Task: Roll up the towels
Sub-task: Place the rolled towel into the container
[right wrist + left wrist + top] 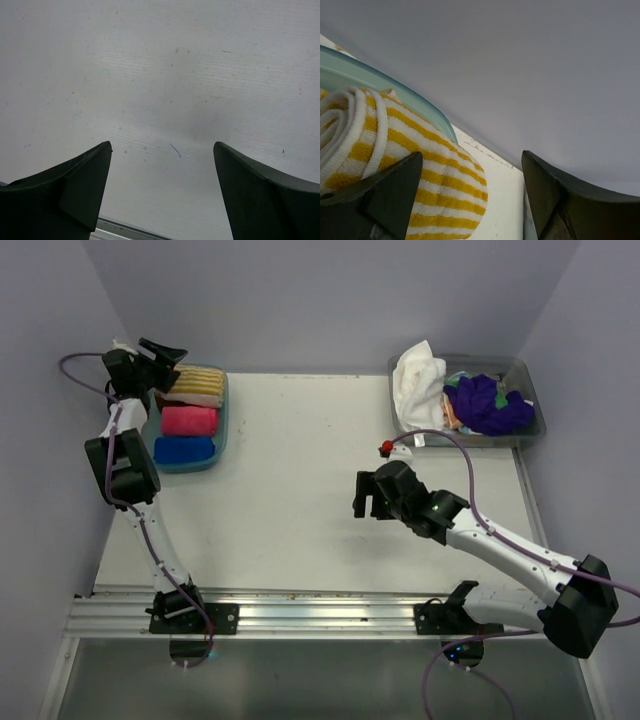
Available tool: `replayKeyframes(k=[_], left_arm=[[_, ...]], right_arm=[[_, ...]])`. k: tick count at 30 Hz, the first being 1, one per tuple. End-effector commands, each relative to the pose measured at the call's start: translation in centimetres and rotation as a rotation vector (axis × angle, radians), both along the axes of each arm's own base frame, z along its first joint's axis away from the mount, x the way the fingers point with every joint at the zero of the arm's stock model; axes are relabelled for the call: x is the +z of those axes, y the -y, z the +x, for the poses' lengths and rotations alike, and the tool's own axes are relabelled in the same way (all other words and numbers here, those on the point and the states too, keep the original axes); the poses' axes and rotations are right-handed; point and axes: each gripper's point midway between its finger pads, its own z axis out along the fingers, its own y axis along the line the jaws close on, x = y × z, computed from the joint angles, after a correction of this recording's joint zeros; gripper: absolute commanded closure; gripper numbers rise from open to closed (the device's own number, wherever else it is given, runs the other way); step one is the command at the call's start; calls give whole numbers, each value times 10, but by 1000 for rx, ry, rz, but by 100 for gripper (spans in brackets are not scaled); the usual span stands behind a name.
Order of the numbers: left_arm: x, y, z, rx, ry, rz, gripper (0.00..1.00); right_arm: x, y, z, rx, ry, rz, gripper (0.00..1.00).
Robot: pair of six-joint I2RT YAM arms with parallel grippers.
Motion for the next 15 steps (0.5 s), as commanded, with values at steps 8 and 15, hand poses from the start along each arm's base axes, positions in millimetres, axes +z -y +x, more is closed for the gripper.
replayKeyframes(k=[8,15], left_arm=[[68,-1,-11,15,83,68,8],[125,-7,-37,65,117,199,0]], right_arm=[[20,-2,3,-15,47,47,13],[43,21,5,-77,114,-4,13]])
